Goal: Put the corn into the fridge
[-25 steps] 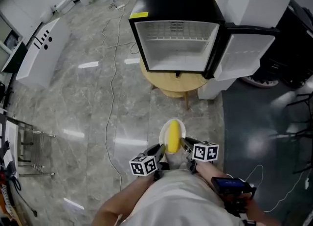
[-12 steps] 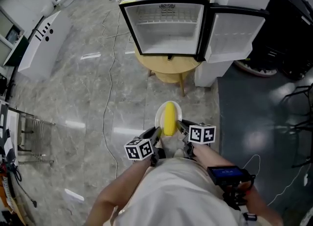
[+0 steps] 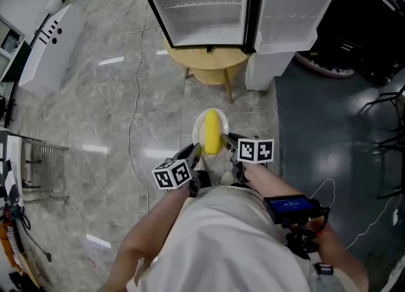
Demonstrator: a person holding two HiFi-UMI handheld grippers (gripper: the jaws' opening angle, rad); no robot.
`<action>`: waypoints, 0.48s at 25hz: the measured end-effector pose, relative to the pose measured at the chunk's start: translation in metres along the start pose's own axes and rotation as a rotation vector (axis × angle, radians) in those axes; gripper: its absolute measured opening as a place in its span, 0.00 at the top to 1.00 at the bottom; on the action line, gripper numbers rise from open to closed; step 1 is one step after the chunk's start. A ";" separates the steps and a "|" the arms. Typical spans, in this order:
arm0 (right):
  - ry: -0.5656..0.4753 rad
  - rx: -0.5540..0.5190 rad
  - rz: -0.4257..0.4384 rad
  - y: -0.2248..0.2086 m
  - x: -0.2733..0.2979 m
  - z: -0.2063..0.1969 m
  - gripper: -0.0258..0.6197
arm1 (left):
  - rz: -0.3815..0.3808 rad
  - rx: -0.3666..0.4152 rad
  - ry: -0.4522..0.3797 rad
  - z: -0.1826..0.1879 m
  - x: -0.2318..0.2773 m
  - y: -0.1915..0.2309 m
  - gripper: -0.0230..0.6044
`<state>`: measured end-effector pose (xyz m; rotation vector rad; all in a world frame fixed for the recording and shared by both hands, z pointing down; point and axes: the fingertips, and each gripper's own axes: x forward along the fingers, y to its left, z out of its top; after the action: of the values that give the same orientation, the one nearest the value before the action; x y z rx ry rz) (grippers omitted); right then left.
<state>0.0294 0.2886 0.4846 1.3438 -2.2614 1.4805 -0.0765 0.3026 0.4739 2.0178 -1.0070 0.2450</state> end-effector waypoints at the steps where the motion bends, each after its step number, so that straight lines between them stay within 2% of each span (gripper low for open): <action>1: 0.002 -0.002 -0.003 -0.001 -0.003 -0.001 0.87 | 0.000 0.000 -0.003 -0.002 0.000 -0.002 0.86; 12: -0.002 0.003 0.005 0.000 -0.008 -0.007 0.87 | 0.005 -0.001 -0.014 -0.009 -0.004 -0.004 0.86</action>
<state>0.0320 0.2989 0.4837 1.3416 -2.2662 1.4849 -0.0749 0.3125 0.4750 2.0194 -1.0207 0.2329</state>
